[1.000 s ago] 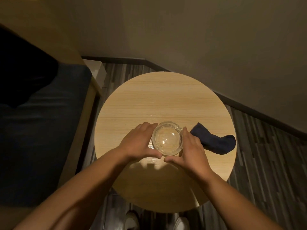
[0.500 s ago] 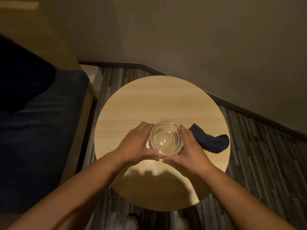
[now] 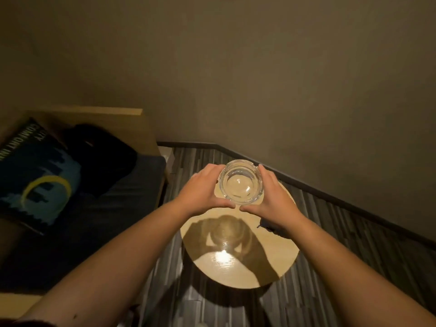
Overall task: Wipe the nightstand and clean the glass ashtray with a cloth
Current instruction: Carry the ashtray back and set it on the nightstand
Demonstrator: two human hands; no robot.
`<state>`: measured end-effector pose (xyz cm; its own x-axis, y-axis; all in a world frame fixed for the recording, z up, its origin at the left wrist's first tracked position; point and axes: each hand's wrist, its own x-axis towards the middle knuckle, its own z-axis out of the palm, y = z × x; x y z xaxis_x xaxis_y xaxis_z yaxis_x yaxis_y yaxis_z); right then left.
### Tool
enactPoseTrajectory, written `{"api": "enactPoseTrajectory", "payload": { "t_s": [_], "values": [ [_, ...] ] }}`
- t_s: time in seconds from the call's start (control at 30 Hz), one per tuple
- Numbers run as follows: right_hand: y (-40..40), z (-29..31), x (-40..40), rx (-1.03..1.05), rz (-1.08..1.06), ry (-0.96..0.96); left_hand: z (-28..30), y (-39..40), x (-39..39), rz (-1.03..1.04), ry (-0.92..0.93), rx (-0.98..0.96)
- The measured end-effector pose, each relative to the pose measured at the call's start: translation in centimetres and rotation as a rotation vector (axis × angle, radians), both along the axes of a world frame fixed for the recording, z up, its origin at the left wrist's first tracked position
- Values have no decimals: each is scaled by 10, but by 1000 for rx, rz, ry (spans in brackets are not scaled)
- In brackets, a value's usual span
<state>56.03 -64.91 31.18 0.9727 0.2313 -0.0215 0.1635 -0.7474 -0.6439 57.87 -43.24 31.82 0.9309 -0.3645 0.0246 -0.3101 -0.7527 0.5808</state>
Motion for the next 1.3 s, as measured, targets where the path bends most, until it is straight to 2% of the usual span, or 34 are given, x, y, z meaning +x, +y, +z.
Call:
{"api": "enactPoseTrajectory", "payload": {
  "t_s": [0.23,0.5,0.87,1.3],
  "values": [
    [10,88,-36,-7,124,-54,89,14,-60,106,-65,11],
    [13,132,-54,-16,298,-145,124,13,-109,262,-172,13],
    [60,131,-67,-29,558,-110,122,43,-180,508,-136,23],
    [226,124,-161,28,999,-88,114,153,-350,931,-137,40]
  ]
}}
